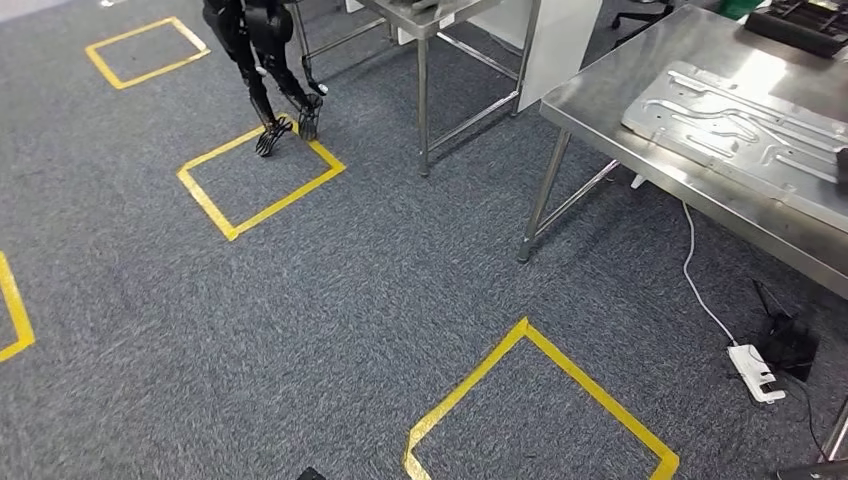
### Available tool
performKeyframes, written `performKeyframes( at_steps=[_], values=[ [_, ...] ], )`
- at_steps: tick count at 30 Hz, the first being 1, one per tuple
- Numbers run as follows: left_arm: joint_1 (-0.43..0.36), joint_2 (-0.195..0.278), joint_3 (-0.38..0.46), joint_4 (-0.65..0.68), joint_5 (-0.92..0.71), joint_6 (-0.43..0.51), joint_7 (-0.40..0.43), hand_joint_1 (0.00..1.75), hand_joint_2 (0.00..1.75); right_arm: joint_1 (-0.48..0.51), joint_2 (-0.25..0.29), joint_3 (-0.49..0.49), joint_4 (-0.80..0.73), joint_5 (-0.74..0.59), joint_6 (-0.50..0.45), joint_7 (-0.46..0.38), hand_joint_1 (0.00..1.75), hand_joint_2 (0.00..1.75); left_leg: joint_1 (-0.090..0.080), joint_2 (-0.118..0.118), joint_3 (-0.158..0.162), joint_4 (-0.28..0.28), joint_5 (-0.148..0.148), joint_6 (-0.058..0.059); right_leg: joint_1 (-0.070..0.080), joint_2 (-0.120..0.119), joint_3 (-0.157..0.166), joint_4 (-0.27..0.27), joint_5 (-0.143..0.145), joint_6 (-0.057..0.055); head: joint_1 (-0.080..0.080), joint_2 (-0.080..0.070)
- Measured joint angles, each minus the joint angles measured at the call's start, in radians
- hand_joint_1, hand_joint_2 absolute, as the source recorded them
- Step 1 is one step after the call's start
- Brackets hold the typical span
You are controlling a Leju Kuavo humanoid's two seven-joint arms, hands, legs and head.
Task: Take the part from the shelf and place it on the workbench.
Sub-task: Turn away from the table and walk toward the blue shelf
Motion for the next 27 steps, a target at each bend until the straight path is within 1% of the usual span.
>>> performKeyframes(
  at_steps=[1, 2, 3, 4, 5, 6, 7, 8, 9, 10, 11, 12, 13, 14, 15, 16, 17, 18, 19, 20, 21, 22, 23, 24, 25, 26, 27],
  values=[
    [0.000, -0.002, -0.006, 0.000, -0.003, 0.011, 0.007, 0.00, 0.00, -0.001, 0.002, 0.009, 0.000, 0.005, 0.013, -0.001, 0.00, 0.00, 0.000, -0.003, -0.009, 0.010, -0.003, -0.011, -0.002, 0.008, 0.019, -0.044, 0.014, -0.009, -0.001, 0.000],
    [0.001, -0.004, -0.012, 0.000, -0.007, 0.022, 0.015, 0.00, 0.00, -0.003, 0.004, 0.018, 0.000, 0.010, 0.027, -0.001, 0.00, 0.00, 0.001, 0.006, -0.024, 0.031, -0.015, -0.022, -0.003, 0.014, 0.036, -0.083, 0.026, -0.019, -0.003, 0.000],
    [0.000, -0.004, -0.014, 0.000, -0.007, 0.028, 0.021, 0.00, 0.00, -0.003, 0.007, 0.022, 0.000, 0.011, 0.033, 0.000, 0.00, 0.00, 0.000, 0.036, -0.043, 0.068, -0.036, -0.026, -0.004, 0.000, 0.039, -0.088, 0.029, -0.026, -0.006, 0.000],
    [-0.001, -0.005, -0.016, 0.000, -0.007, 0.034, 0.027, 0.00, 0.00, -0.003, 0.009, 0.024, 0.000, 0.010, 0.037, 0.001, 0.00, 0.00, 0.000, 0.070, -0.069, 0.125, -0.067, -0.030, -0.002, -0.015, 0.039, -0.089, 0.030, -0.030, -0.008, 0.000],
    [-0.002, -0.006, -0.018, 0.000, -0.006, 0.038, 0.031, 0.00, 0.00, -0.002, 0.011, 0.026, 0.000, 0.009, 0.040, 0.002, 0.00, 0.00, 0.000, 0.089, -0.103, 0.193, -0.098, -0.033, 0.000, -0.031, 0.039, -0.090, 0.029, -0.033, -0.010, 0.000],
    [-0.003, -0.007, -0.020, 0.000, -0.004, 0.042, 0.035, 0.00, 0.00, -0.001, 0.012, 0.028, 0.000, 0.008, 0.041, 0.003, 0.00, 0.00, 0.002, 0.098, -0.133, 0.254, -0.120, -0.036, 0.001, -0.048, 0.040, -0.089, 0.028, -0.034, -0.010, 0.000],
    [-0.002, -0.008, -0.021, 0.000, -0.001, 0.045, 0.038, 0.00, 0.00, 0.000, 0.013, 0.030, 0.000, 0.006, 0.042, 0.004, 0.00, 0.00, 0.003, 0.101, -0.151, 0.288, -0.125, -0.038, 0.002, -0.064, 0.040, -0.089, 0.026, -0.034, -0.009, 0.000],
    [-0.001, -0.009, -0.023, 0.000, 0.001, 0.048, 0.041, 0.00, 0.00, 0.000, 0.014, 0.031, 0.000, 0.004, 0.042, 0.006, 0.00, 0.00, 0.004, 0.105, -0.149, 0.284, -0.112, -0.040, 0.002, -0.078, 0.042, -0.089, 0.024, -0.034, -0.010, 0.000],
    [0.000, -0.009, -0.024, 0.000, 0.004, 0.050, 0.043, 0.00, 0.00, -0.001, 0.014, 0.033, 0.000, 0.003, 0.042, 0.006, 0.00, 0.00, 0.006, 0.112, -0.125, 0.238, -0.082, -0.040, 0.002, -0.091, 0.044, -0.089, 0.021, -0.032, -0.010, 0.000],
    [0.001, -0.010, -0.024, 0.000, 0.008, 0.054, 0.046, 0.00, 0.00, -0.002, 0.015, 0.036, 0.000, 0.003, 0.043, 0.006, 0.00, 0.00, 0.006, 0.132, -0.087, 0.167, -0.048, -0.038, 0.002, -0.103, 0.048, -0.089, 0.018, -0.030, -0.010, 0.000],
    [0.001, -0.010, -0.024, 0.000, 0.010, 0.056, 0.050, 0.00, 0.00, -0.003, 0.016, 0.039, 0.000, 0.003, 0.044, 0.006, 0.00, 0.00, 0.002, 0.161, -0.050, 0.098, -0.025, -0.036, 0.005, -0.113, 0.052, -0.089, 0.014, -0.026, -0.010, 0.000],
    [-0.001, -0.011, -0.024, 0.000, 0.010, 0.056, 0.054, 0.00, 0.00, -0.003, 0.016, 0.042, 0.000, 0.001, 0.045, 0.005, 0.00, 0.00, -0.002, 0.182, -0.022, 0.046, -0.010, -0.031, 0.008, -0.123, 0.057, -0.088, 0.010, -0.021, -0.009, 0.000],
    [-0.003, -0.012, -0.025, 0.000, 0.007, 0.054, 0.058, 0.00, 0.00, -0.004, 0.016, 0.044, 0.000, -0.005, 0.044, 0.004, 0.00, 0.00, -0.006, 0.196, -0.008, 0.020, -0.008, -0.026, 0.011, -0.132, 0.060, -0.088, 0.006, -0.016, -0.008, 0.000],
    [-0.004, -0.010, -0.027, 0.000, 0.001, 0.049, 0.061, 0.00, 0.00, -0.004, 0.016, 0.045, 0.000, -0.012, 0.041, 0.002, 0.00, 0.00, -0.010, 0.194, -0.007, 0.014, -0.012, -0.021, 0.014, -0.141, 0.063, -0.089, 0.003, -0.011, -0.007, 0.000],
    [-0.005, -0.008, -0.029, 0.000, -0.006, 0.044, 0.063, 0.00, 0.00, -0.005, 0.016, 0.046, 0.000, -0.021, 0.038, 0.002, 0.00, 0.00, -0.009, 0.179, -0.007, 0.012, -0.010, -0.015, 0.014, -0.151, 0.068, -0.090, 0.000, -0.006, -0.007, 0.000],
    [-0.004, -0.005, -0.030, 0.000, -0.011, 0.040, 0.063, 0.00, 0.00, -0.006, 0.016, 0.046, 0.000, -0.028, 0.034, 0.001, 0.00, 0.00, -0.008, 0.167, -0.005, 0.009, -0.009, -0.010, 0.012, -0.150, 0.070, -0.089, -0.004, 0.000, -0.007, 0.000],
    [-0.003, -0.001, -0.031, 0.000, -0.014, 0.040, 0.064, 0.00, 0.00, -0.006, 0.016, 0.046, 0.000, -0.032, 0.030, 0.000, 0.00, 0.00, -0.006, 0.156, -0.002, 0.005, -0.007, -0.005, 0.010, -0.133, 0.068, -0.078, -0.015, 0.005, -0.006, 0.000],
    [-0.004, 0.001, -0.031, 0.000, -0.015, 0.041, 0.064, 0.00, 0.00, -0.007, 0.016, 0.046, 0.000, -0.033, 0.028, 0.000, 0.00, 0.00, -0.004, 0.144, 0.001, 0.001, -0.005, 0.002, 0.008, -0.107, 0.055, -0.046, -0.036, 0.008, -0.004, 0.000],
    [-0.005, 0.002, -0.032, 0.000, -0.015, 0.042, 0.065, 0.00, 0.00, -0.006, 0.015, 0.046, 0.000, -0.034, 0.026, 0.000, 0.00, 0.00, -0.003, 0.133, 0.003, -0.001, -0.003, 0.007, 0.007, -0.075, 0.029, 0.007, -0.064, 0.009, -0.003, 0.000],
    [-0.007, 0.003, -0.032, 0.000, -0.015, 0.044, 0.066, 0.00, 0.00, -0.005, 0.015, 0.046, 0.000, -0.034, 0.024, -0.001, 0.00, 0.00, -0.004, 0.121, 0.003, -0.001, -0.004, 0.011, 0.007, -0.052, -0.006, 0.078, -0.097, 0.009, -0.002, 0.000],
    [-0.008, 0.003, -0.032, 0.000, -0.013, 0.044, 0.068, 0.00, 0.00, -0.003, 0.015, 0.046, 0.000, -0.032, 0.023, 0.000, 0.00, 0.00, -0.005, 0.107, 0.003, -0.001, -0.004, 0.014, 0.008, -0.042, -0.046, 0.151, -0.125, 0.008, -0.002, 0.000],
    [-0.008, 0.003, -0.032, 0.000, -0.010, 0.044, 0.070, 0.00, 0.00, 0.000, 0.015, 0.046, 0.001, -0.030, 0.021, 0.001, 0.00, 0.00, -0.006, 0.092, 0.004, -0.001, -0.004, 0.015, 0.008, -0.038, -0.076, 0.202, -0.135, 0.008, -0.002, 0.000],
    [-0.007, 0.004, -0.033, 0.000, -0.005, 0.042, 0.073, 0.00, 0.00, 0.001, 0.015, 0.046, 0.001, -0.028, 0.019, 0.003, 0.00, 0.00, -0.006, 0.076, 0.005, 0.000, -0.005, 0.015, 0.008, -0.035, -0.091, 0.218, -0.125, 0.007, -0.002, 0.000],
    [-0.006, 0.006, -0.033, 0.000, 0.000, 0.038, 0.074, 0.00, 0.00, 0.002, 0.015, 0.046, 0.001, -0.026, 0.017, 0.005, 0.00, 0.00, -0.006, 0.060, 0.006, 0.002, -0.005, 0.015, 0.008, -0.032, -0.086, 0.192, -0.094, 0.004, -0.002, 0.000],
    [-0.005, 0.008, -0.033, 0.000, 0.004, 0.033, 0.074, 0.00, 0.00, 0.002, 0.015, 0.046, 0.001, -0.025, 0.015, 0.007, 0.00, 0.00, -0.006, 0.044, 0.008, 0.004, -0.006, 0.013, 0.007, -0.024, -0.064, 0.131, -0.050, 0.002, -0.002, 0.000],
    [-0.005, 0.012, -0.033, 0.000, 0.005, 0.027, 0.074, 0.00, 0.00, 0.001, 0.015, 0.046, 0.002, -0.024, 0.014, 0.007, 0.00, 0.00, -0.005, 0.029, 0.008, 0.007, -0.008, 0.011, 0.006, -0.001, -0.036, 0.059, -0.011, -0.002, -0.002, 0.000],
    [-0.006, 0.016, -0.033, 0.000, 0.006, 0.021, 0.074, 0.00, 0.00, 0.001, 0.015, 0.047, 0.002, -0.024, 0.014, 0.008, 0.00, 0.00, -0.005, 0.016, 0.006, 0.012, -0.010, 0.007, 0.003, 0.022, -0.012, -0.004, 0.014, -0.004, -0.002, 0.000]
  ],
)
